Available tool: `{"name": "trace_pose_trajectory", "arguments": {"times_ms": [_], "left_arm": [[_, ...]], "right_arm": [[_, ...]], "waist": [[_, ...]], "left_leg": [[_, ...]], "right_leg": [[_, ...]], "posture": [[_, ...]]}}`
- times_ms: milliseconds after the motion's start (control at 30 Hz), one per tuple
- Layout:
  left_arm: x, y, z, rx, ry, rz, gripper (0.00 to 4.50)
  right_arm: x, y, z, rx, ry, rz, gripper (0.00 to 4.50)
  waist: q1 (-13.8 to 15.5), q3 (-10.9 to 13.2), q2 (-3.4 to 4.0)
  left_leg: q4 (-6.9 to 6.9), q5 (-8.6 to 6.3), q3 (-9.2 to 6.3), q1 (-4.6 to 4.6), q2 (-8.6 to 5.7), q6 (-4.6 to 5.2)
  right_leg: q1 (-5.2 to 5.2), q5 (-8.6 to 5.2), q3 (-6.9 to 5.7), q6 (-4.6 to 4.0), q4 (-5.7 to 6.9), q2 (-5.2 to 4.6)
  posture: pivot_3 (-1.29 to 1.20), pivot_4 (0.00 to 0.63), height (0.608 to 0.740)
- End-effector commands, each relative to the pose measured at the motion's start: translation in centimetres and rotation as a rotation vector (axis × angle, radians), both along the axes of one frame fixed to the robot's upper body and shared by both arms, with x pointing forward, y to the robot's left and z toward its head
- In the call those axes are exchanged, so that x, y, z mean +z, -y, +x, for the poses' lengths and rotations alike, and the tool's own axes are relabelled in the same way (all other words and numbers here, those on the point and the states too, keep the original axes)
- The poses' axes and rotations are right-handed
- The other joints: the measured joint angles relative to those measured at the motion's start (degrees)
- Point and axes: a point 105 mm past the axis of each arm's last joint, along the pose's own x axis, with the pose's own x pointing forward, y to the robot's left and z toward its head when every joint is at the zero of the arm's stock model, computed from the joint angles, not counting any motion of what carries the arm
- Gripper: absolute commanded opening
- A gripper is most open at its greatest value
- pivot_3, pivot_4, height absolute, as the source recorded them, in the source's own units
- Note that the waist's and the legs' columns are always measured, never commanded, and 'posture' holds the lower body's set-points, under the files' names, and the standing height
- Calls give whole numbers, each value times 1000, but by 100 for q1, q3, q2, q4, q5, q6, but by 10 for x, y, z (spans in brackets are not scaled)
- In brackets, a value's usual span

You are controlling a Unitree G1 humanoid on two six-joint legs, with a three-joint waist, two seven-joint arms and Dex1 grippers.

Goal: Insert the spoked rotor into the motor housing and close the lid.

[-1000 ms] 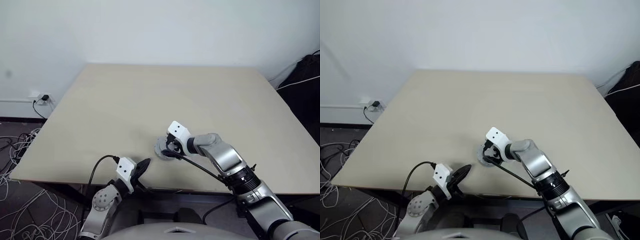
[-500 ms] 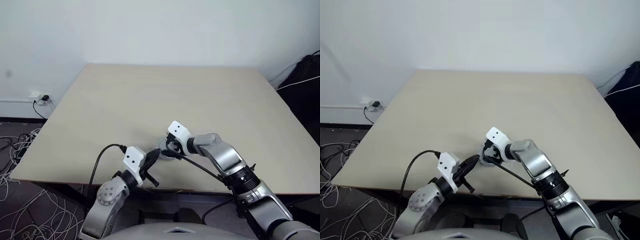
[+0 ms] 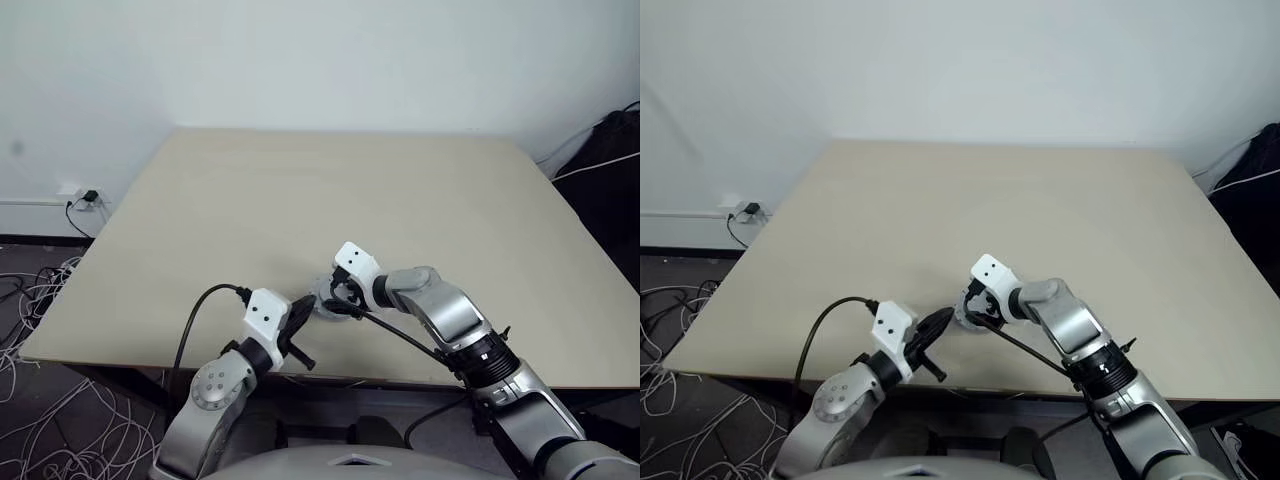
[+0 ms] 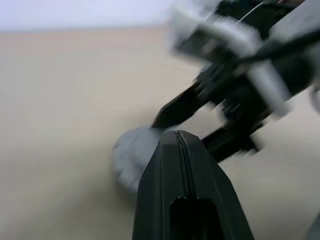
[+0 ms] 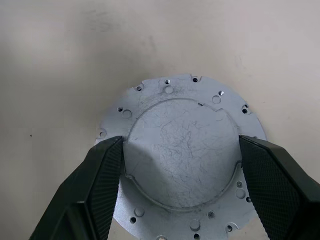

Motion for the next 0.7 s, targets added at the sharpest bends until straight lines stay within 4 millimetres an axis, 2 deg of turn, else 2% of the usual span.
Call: {"name": "trace_pose_trajectory", "arguments": {"times_ms": [33,700], "left_arm": [[6,-11,7,50,80,1,0],[-25,-30,11,217,199,10,0]], "right_arm": [[-2,-1,-3,3,-6,-11,3288],[-4,1,-4,-7,-7,-24,3288]], "waist": [[1,0,-3],[4,-5,-4]], "left_leg": [[0,0,0,0,-1,0],[-4,-2,-3,-1,-1,0]], "right_leg": [[0,0,0,0,0,-1],[-2,0,9,-1,0,-19]], "posture": [[0,0,740],[0,0,740]]}}
